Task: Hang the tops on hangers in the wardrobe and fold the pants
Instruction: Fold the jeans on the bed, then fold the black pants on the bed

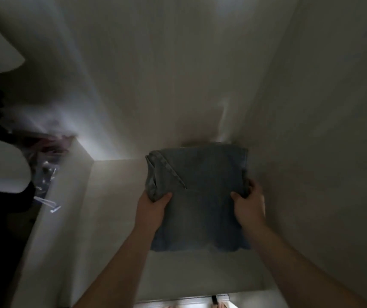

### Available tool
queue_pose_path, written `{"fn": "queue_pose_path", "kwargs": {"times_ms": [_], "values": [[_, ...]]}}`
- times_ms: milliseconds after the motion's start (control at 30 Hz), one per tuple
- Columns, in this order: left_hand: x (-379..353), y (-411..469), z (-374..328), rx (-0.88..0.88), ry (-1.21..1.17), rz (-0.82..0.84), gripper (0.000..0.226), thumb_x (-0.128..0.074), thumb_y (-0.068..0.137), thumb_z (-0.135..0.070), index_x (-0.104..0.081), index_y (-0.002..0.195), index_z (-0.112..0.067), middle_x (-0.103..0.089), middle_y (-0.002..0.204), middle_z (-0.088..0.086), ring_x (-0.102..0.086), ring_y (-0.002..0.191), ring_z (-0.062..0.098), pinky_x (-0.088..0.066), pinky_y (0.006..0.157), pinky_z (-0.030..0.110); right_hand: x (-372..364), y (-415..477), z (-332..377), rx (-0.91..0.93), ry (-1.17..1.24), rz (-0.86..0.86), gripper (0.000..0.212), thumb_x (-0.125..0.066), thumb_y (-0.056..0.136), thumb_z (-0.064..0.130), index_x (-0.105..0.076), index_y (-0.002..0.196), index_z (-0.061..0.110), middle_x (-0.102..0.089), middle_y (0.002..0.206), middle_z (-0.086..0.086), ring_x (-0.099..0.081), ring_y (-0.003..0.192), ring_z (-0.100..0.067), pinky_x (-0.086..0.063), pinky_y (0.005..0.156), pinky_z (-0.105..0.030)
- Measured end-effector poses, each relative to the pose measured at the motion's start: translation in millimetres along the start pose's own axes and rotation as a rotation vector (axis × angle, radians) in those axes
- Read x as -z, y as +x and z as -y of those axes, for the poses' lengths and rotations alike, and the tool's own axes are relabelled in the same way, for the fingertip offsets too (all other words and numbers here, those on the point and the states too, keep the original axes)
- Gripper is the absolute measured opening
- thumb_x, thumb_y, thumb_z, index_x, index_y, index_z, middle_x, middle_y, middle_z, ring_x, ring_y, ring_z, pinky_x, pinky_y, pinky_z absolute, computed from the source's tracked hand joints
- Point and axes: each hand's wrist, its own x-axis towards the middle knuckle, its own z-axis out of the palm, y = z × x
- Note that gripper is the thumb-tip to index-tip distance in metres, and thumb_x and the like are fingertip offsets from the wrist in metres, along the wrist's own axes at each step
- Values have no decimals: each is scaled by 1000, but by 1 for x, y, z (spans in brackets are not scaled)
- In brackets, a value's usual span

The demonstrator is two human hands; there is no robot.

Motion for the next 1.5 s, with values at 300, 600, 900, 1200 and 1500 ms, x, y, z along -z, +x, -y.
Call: {"fn": "queue_pose_path", "kwargs": {"times_ms": [300, 600, 900, 1200, 1500], "values": [[-75, 98, -2, 0, 122, 43, 60, -80, 85, -29, -57, 136, -8, -64, 134, 15, -60, 123, 35, -49, 102, 49, -23, 95, 2, 41, -82, -121, 66, -68, 90, 11, -38, 148, 8, -53, 145, -16, -51, 132, -34, -42, 109, -41], [-121, 121, 33, -603, 909, 0, 70, -48, 98, -54, -21, 160, -35, -4, 170, 11, -9, 154, 38, -18, 122, 52, -83, 113, -52, 422, -966, -71, 69, -42, 100, 45, -12, 161, 33, -2, 169, 6, -7, 153, -33, -18, 119, -57], [-154, 171, 91, -592, 986, -93, 68, -33, 101, -63, -8, 160, -41, 3, 170, 11, -2, 155, 38, -15, 123, 56, -124, 164, -100, 478, -1035, -119, 71, -24, 100, 50, -5, 162, 22, 0, 170, -3, -10, 151, -43, -19, 120, -59], [-146, 174, 57, -437, 1047, 134, 77, -38, 97, -66, -2, 160, -42, 10, 169, 10, 6, 155, 38, -15, 122, 57, -107, 176, -75, 361, -1069, 177, 76, -25, 102, 57, 12, 160, 25, 22, 166, 2, 13, 153, -38, -6, 122, -59], [-72, 59, 46, -194, 866, 472, 64, -37, 103, -58, -24, 160, -33, -6, 170, 5, -10, 155, 31, -18, 123, 46, -50, 68, -53, 250, -1237, 618, 70, -19, 99, 67, 0, 160, 38, 10, 168, 8, 12, 154, -33, 0, 119, -65]]}}
